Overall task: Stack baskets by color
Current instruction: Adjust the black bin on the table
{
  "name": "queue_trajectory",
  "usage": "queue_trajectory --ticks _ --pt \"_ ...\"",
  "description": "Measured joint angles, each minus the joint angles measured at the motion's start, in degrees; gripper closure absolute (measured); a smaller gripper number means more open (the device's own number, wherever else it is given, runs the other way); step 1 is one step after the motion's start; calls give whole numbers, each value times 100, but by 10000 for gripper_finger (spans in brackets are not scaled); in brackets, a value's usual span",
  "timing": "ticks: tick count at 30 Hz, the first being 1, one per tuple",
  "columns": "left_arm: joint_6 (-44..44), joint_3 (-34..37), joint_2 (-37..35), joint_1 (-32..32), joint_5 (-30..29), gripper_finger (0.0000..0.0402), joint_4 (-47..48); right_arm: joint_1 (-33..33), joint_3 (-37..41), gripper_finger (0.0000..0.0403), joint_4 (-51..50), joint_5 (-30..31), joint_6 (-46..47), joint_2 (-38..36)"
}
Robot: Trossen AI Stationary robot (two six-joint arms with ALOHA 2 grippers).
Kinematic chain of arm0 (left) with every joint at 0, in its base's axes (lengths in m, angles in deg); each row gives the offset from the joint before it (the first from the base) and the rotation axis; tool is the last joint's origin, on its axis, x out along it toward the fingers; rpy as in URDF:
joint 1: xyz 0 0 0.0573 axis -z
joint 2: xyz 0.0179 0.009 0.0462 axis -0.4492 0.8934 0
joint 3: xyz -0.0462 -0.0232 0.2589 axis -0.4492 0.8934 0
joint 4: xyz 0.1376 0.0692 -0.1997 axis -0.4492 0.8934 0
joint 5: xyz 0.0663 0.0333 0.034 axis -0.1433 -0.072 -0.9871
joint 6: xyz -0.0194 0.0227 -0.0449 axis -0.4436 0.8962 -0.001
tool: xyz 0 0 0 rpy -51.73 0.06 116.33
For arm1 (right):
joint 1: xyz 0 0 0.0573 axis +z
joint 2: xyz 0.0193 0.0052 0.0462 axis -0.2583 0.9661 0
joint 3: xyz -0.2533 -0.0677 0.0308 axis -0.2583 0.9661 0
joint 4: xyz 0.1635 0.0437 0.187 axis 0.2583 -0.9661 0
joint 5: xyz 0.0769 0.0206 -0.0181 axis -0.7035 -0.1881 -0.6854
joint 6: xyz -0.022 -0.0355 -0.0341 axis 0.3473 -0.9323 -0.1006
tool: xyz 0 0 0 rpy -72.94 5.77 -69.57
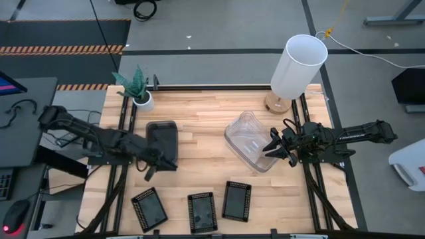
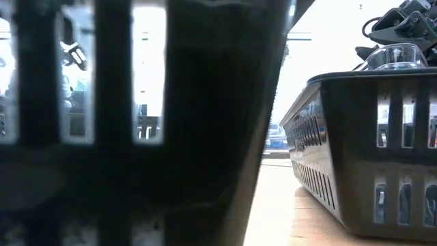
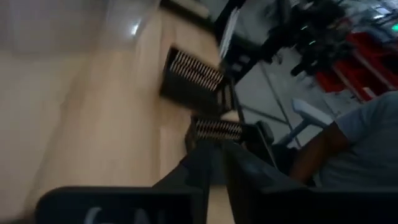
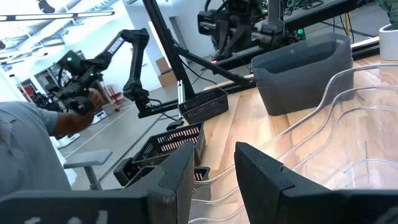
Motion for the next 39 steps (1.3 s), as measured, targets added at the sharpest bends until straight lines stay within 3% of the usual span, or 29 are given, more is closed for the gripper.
queue_trajectory --ticks 8,13,20,27,39 --pt "-1067 -1223 1004 1008 -78 331 1180 0 0 281 2 0 -2 0" --pt "-2572 -1919 1576 1875 -87 348 2110 0 0 281 0 -1 -2 2" --pt "-5253 -2113 2223 2806 -236 367 2858 0 0 281 8 1 -2 2" --pt "-7169 -2113 2720 3292 67 369 3587 0 0 281 39 0 -2 2" --pt "-7561 -2113 2838 3384 849 314 3762 0 0 281 39 -1 -2 2"
